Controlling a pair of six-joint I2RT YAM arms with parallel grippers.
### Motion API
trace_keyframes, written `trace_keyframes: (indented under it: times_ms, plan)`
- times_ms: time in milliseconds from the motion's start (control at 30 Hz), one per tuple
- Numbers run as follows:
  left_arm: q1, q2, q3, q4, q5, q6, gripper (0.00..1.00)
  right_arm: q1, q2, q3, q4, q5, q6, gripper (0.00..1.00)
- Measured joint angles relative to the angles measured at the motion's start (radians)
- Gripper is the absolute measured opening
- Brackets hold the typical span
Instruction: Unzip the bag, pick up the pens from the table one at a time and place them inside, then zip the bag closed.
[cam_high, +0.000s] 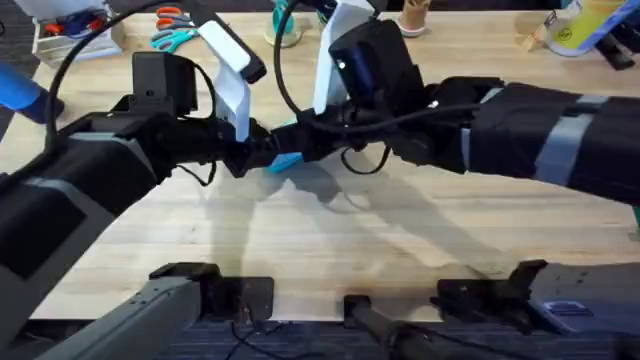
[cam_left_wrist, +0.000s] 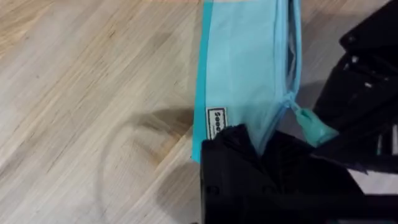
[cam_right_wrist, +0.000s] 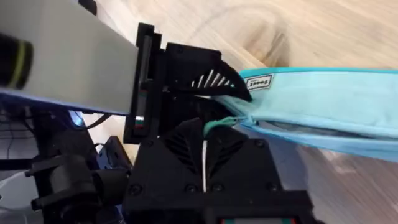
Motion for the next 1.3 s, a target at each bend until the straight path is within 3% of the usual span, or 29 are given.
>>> trace_keyframes:
  times_ms: [67, 100, 300, 333, 633, 1067, 1133, 1233, 1267, 1300]
  plan:
    - [0.0, 0.0, 0.0, 0.0, 0.0, 0.0, 0.041, -0.001, 0.0, 0.0, -0.001, -0.001, 0.0, 0.06]
    - [0.0, 0.0, 0.0, 0.001, -0.001, 0.001, 0.041, -0.003, 0.0, 0.0, 0.001, -0.006, 0.0, 0.122]
    - [0.006, -0.001, 0.0, 0.005, 0.011, 0.006, 0.042, -0.059, -0.003, 0.004, -0.021, -0.009, -0.026, 0.938]
    - [0.007, -0.002, 0.0, 0.008, 0.013, 0.003, 0.042, -0.069, -0.003, 0.004, -0.023, -0.011, -0.028, 0.98]
    - [0.005, -0.001, 0.0, 0.008, 0.002, 0.003, 0.042, -0.126, -0.028, 0.013, 0.017, -0.092, -0.019, 0.996]
    - [0.005, -0.001, 0.0, 0.008, 0.001, 0.005, 0.062, -0.148, -0.031, 0.016, 0.018, -0.11, -0.018, 0.996]
    - [0.005, -0.001, 0.0, 0.009, 0.001, 0.005, 0.33, -0.159, -0.033, 0.016, 0.017, -0.111, -0.018, 0.996]
    - [0.005, -0.001, 0.0, 0.009, 0.001, 0.005, 0.808, -0.186, -0.047, 0.016, 0.016, -0.111, -0.018, 0.997]
    - [0.005, -0.001, 0.0, 0.008, 0.001, 0.002, 0.939, -0.195, -0.052, 0.016, 0.017, -0.111, -0.019, 0.997]
    - [0.005, -0.001, 0.0, 0.007, 0.001, 0.002, 0.981, -0.203, -0.056, 0.016, 0.017, -0.111, -0.021, 0.997]
